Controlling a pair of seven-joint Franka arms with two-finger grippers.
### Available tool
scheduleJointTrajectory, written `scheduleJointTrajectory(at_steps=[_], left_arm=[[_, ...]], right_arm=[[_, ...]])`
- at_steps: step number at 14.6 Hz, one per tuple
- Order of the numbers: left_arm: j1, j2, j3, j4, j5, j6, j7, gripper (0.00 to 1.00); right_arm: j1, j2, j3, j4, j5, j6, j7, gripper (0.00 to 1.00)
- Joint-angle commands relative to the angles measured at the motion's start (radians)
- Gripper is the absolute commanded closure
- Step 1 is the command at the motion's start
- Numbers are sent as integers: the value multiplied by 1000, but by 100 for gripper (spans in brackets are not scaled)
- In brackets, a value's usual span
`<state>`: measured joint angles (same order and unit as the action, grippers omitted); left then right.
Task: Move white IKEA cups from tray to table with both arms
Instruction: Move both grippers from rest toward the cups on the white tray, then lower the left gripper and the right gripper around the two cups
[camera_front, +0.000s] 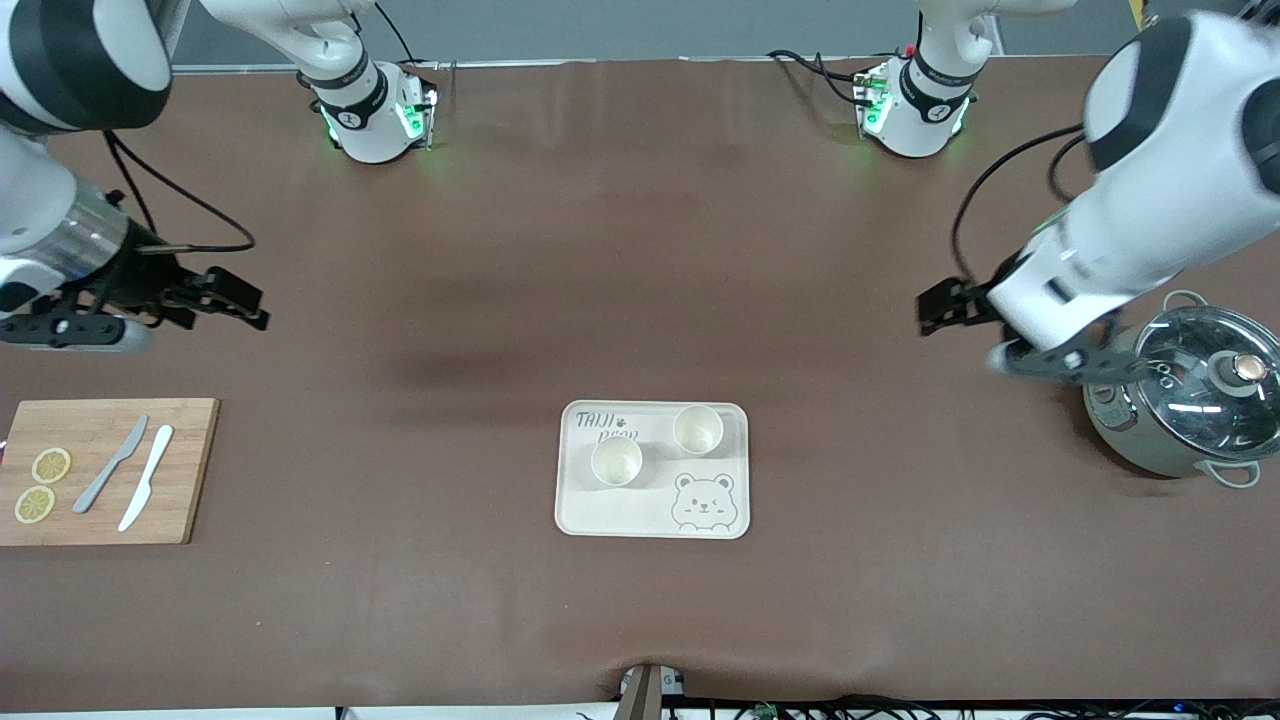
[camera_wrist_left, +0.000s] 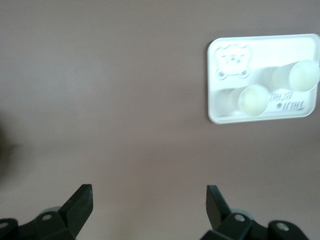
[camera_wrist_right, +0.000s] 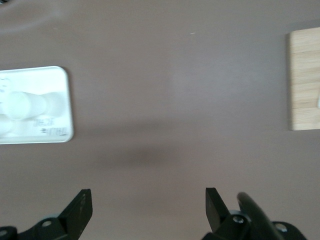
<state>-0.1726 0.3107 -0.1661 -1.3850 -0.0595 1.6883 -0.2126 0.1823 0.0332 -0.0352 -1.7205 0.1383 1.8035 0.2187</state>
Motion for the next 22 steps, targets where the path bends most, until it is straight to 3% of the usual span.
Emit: scheduleJointTrajectory(at_steps=[1,6,10,12,20,22], left_arm=[[-95,106,14,69,39,72,-104,0],[-212,295,34,129,73,206,-168,0],[-344,379,147,136,72,304,-186,0],[-367,407,163,133,72,350,-215,0],[-398,493,161,112,75,473,-251,0],[-404,495,163,68,73,549,-263,0]], right_arm=[[163,126,-6,109,7,55,264,0],[318,328,-6,170,-2,269,482,0],[351,509,-8,257,-8,358,588,0],[370,595,-12,320,-11,372,632,0],[407,732,-11,354,-62,517,702,0],[419,754,-12,354,-62,530,703,0]])
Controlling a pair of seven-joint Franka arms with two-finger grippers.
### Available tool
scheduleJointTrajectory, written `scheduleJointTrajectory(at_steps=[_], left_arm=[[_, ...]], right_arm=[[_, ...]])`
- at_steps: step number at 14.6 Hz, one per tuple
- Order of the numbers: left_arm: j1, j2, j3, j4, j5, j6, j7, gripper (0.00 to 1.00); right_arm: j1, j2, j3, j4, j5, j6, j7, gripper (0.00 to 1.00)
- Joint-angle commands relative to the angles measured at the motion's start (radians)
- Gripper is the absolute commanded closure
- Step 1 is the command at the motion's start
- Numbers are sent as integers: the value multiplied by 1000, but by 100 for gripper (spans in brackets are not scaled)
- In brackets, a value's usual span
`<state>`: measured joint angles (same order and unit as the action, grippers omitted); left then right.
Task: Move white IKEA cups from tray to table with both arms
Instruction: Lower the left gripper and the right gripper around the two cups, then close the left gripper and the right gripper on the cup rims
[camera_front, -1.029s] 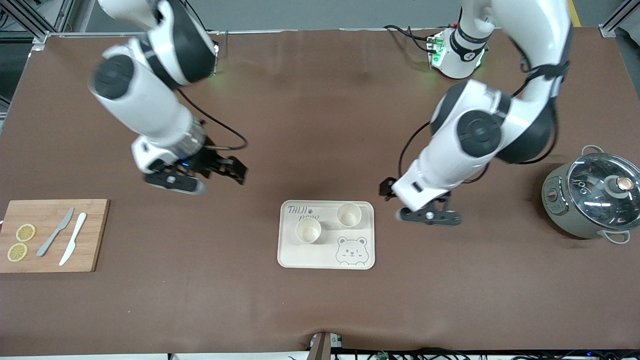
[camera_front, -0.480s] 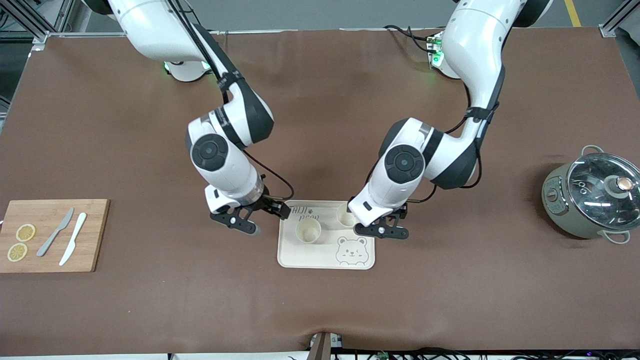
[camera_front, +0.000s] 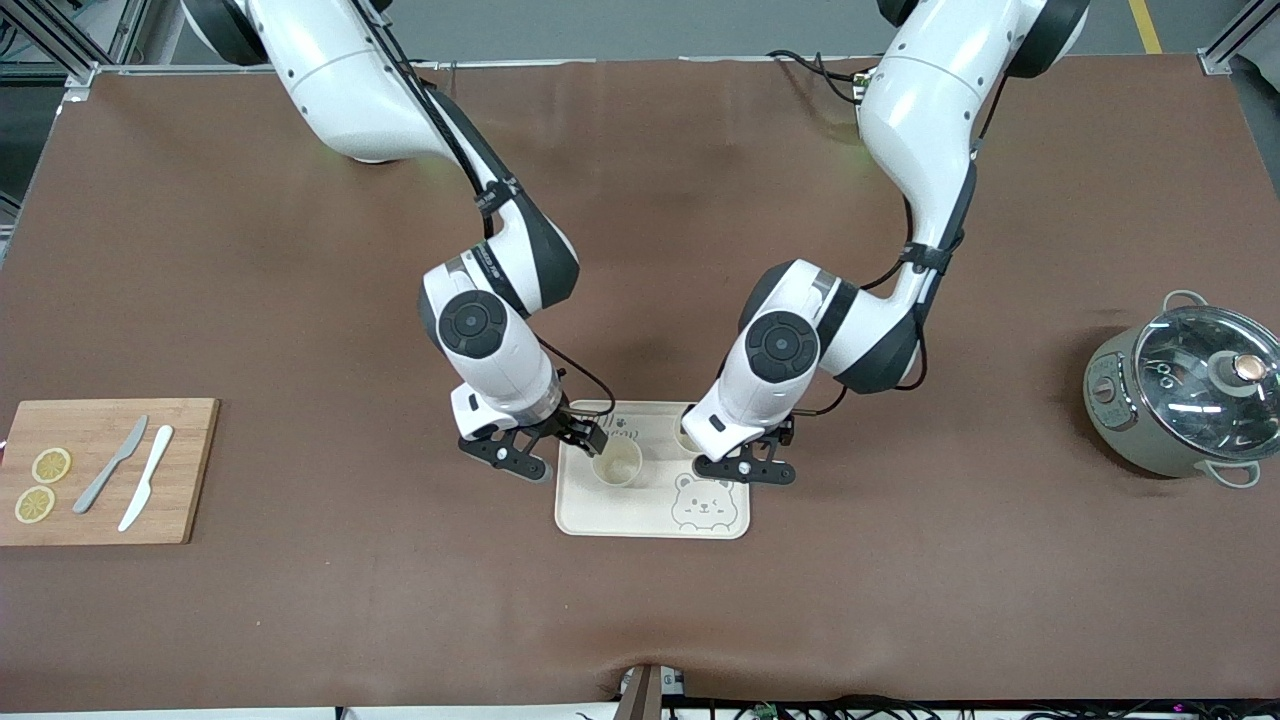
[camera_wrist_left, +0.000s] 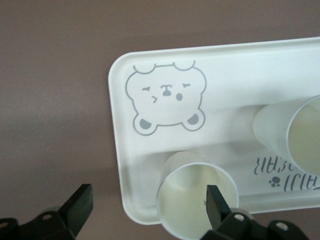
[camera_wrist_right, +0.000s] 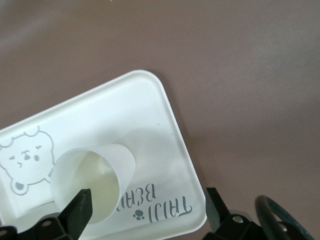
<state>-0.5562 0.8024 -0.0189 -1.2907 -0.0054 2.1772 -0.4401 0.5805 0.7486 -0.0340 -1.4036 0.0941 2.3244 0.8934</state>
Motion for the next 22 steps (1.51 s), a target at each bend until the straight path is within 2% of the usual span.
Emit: scheduleJointTrajectory(at_steps=[1,4,8,17,18,19,20,22], left_arm=[[-21,3,14,-36,21,82,-57,0],[-24,6,16,-53,21,99,-66,0],[-24,-9,16,-146,22,200,-66,0],[-31,-42,14,-199,21,205,-72,0],[-33,-42,13,-200,18,204,-109,0],[-31,-42,8,-200,7,202,-182,57],[-36,-42,7,-200,19,197,-231,100],[-50,-39,10,-199,34,197,-224,100]], right_arm=[[21,47,-14,37,-17,22,29,0],[30,80,-14,37,-17,72,45,0],[38,107,-14,40,-19,119,56,0],[39,138,-12,45,-16,179,56,0],[39,138,-12,45,-14,179,58,6],[44,138,-12,45,-14,179,58,18],[45,138,-12,48,-14,179,58,31],[45,138,-12,54,-11,179,64,60]])
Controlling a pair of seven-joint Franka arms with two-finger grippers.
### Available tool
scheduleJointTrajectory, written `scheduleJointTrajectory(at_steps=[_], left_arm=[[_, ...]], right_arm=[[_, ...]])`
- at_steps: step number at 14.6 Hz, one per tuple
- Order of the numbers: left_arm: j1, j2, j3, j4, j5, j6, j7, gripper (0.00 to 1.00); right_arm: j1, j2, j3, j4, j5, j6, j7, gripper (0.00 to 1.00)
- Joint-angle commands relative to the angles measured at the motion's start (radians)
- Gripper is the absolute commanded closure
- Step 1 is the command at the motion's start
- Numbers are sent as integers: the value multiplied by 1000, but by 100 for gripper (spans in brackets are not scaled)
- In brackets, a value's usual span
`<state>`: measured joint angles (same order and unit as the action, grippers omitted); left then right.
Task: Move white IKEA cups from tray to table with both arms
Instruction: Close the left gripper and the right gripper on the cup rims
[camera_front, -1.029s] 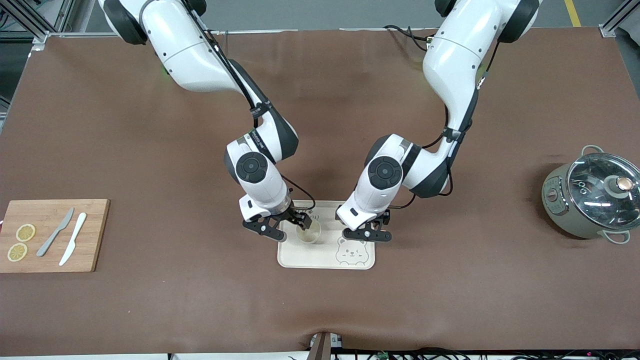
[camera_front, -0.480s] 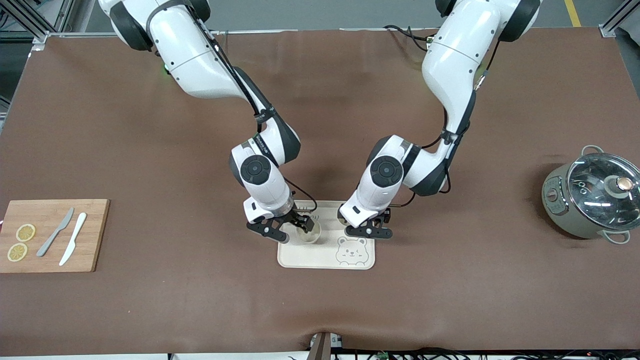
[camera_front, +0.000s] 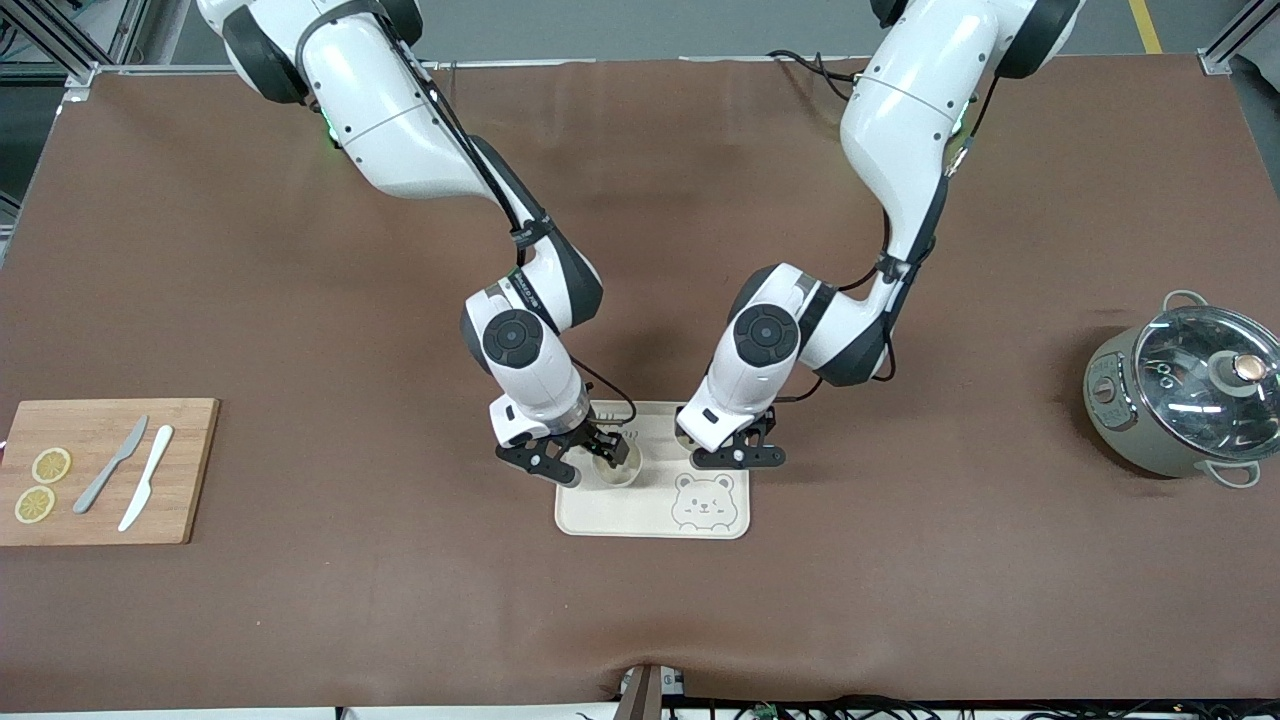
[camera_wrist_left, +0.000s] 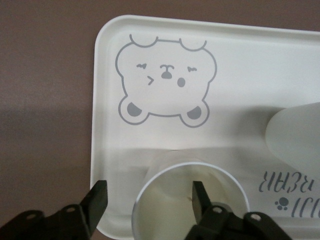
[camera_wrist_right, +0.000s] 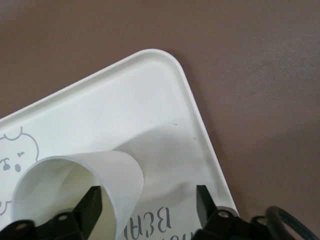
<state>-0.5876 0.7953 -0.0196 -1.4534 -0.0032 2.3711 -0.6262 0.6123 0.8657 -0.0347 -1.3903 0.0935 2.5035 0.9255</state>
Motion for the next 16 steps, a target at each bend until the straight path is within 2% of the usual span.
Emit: scheduleJointTrajectory(at_steps=[1,4,5,8,10,12,15,16], left_arm=[[-17,-31,9,-36,60,4,-38,100],[-14,-30,9,-38,80,4,-38,100],[-11,-30,9,-38,80,4,-38,100],[-2,-60,9,-70,80,-9,-50,100],[37,-169,7,-154,81,-67,-32,100],[57,-278,6,-258,78,-70,6,100],[135,-424,-19,-401,62,-73,94,100],[167,-479,-31,-456,60,-73,129,100]], right_arm=[[14,21,-11,40,-11,0,39,75],[14,21,-11,40,-12,0,39,98],[14,21,-11,40,-12,0,39,100],[14,21,-11,40,-12,0,39,100],[14,21,-11,40,-12,0,39,100],[14,18,-10,42,-9,-3,39,100],[14,-31,-7,42,2,-31,33,100],[9,-57,-7,40,0,-85,30,100]])
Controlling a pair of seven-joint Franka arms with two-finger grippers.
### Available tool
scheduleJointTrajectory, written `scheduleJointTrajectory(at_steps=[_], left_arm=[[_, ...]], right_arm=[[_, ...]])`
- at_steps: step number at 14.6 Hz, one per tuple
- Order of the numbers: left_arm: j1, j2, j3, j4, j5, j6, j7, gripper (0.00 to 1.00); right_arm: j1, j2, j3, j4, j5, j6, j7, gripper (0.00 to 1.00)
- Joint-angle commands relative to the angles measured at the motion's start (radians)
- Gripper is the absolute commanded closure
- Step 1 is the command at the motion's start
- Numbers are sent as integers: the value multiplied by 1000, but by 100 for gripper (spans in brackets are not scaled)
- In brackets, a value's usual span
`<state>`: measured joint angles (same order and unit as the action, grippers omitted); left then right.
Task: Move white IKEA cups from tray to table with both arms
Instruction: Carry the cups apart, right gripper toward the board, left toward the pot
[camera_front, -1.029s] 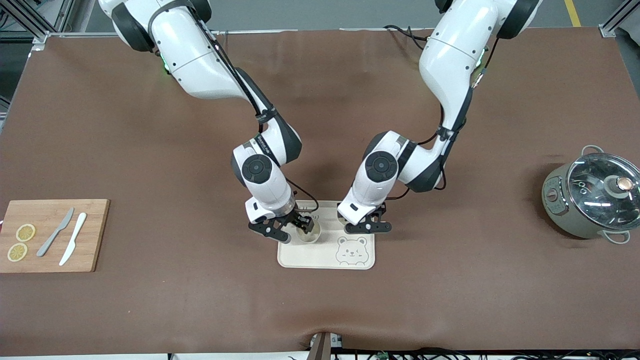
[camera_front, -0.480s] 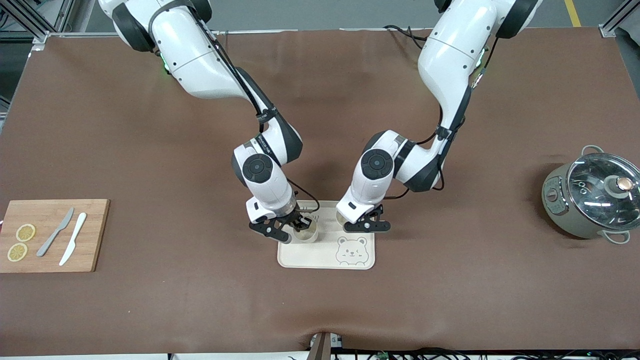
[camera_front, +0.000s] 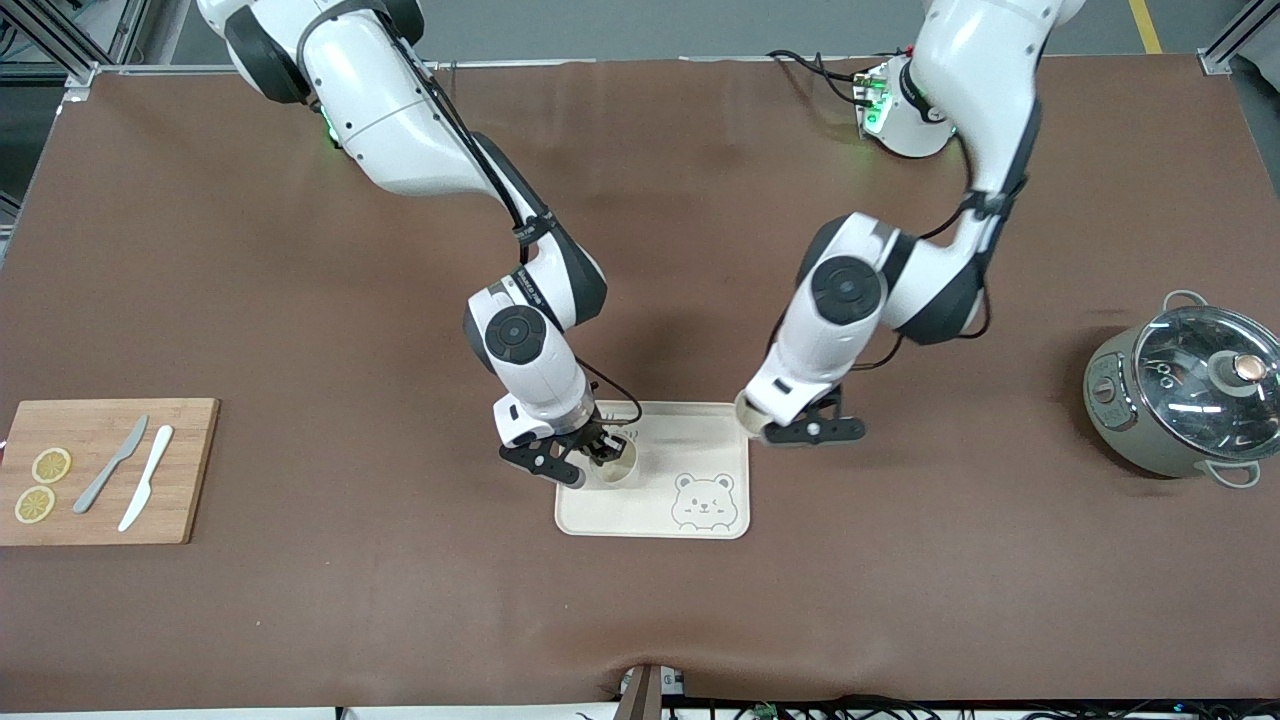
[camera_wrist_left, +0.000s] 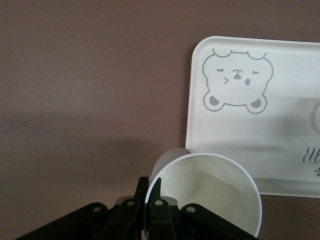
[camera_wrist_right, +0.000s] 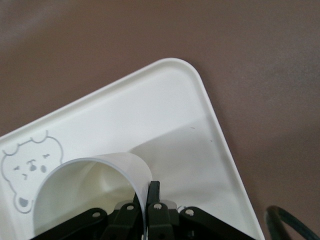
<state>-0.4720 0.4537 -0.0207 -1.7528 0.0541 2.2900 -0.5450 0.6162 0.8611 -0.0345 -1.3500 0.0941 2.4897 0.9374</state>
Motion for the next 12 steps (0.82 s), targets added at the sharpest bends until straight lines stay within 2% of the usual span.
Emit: scheduleJointTrajectory(at_steps=[1,5,8,12], left_arm=[[85,-186,-42,-209,-11,8,81,100],[217,-407,-64,-425,-118,8,294,100],[364,-567,-62,-580,-229,-27,578,100],[580,-592,-62,-608,-258,-118,864,100]], right_arm=[[2,-80,-8,0,-8,-122,14,100],[-30,-167,-15,-32,-13,-225,-104,100],[-90,-259,-15,-136,-13,-238,-236,100],[-162,-319,-15,-218,-13,-241,-356,100]])
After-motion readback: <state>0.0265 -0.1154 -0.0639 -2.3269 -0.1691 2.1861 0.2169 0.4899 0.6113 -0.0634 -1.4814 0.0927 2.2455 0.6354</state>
